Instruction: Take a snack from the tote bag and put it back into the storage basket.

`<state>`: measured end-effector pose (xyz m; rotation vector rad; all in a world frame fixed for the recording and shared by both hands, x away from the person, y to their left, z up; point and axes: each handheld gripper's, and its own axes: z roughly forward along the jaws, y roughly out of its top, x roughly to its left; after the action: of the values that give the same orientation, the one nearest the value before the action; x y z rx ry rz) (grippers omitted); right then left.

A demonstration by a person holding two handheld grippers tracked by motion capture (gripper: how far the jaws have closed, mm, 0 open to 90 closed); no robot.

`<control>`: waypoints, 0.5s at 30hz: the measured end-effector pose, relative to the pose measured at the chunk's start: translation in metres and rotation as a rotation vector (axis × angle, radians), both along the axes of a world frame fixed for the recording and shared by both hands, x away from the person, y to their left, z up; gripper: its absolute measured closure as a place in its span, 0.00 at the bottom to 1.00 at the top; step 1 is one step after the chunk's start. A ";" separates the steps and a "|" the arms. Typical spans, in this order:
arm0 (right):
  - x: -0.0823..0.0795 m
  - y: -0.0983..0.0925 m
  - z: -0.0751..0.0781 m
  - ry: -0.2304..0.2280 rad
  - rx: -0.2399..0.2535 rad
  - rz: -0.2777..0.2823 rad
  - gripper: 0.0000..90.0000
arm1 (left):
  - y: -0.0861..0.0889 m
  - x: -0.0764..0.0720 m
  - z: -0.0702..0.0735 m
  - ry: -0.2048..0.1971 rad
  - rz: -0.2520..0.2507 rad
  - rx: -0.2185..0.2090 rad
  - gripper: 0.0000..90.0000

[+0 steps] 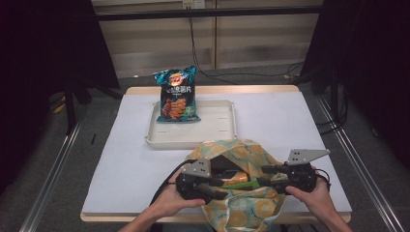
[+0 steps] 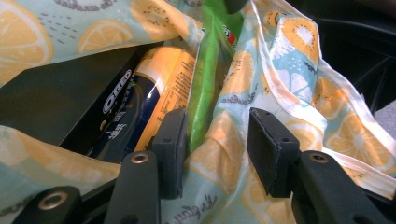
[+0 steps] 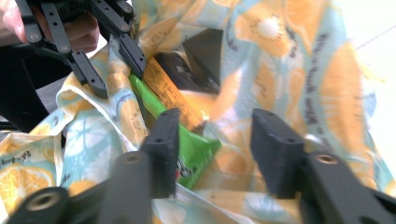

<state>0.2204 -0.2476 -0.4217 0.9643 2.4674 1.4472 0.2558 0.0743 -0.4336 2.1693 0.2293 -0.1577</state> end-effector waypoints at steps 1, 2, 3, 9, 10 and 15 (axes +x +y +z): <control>-0.001 -0.002 -0.001 -0.002 0.005 0.009 0.52 | 0.000 0.000 0.000 -0.002 0.004 0.009 0.64; -0.002 -0.002 -0.002 0.001 0.006 0.014 0.50 | -0.001 0.000 -0.001 -0.001 0.008 0.003 0.64; -0.003 -0.002 -0.004 0.004 -0.006 0.011 0.49 | -0.001 0.000 -0.001 0.003 0.011 0.002 0.64; -0.003 0.007 -0.015 0.057 -0.029 0.066 0.61 | -0.003 0.001 -0.003 0.002 0.009 0.016 0.63; -0.003 0.008 -0.015 0.053 -0.026 0.070 0.71 | -0.003 0.001 -0.004 0.006 0.010 0.017 0.62; -0.002 0.009 -0.011 0.046 0.022 0.071 0.80 | -0.003 0.003 -0.006 0.022 0.012 0.017 0.62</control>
<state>0.2189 -0.2389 -0.4323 0.9333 2.5484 1.4922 0.2585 0.0715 -0.4396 2.1833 0.2573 -0.1734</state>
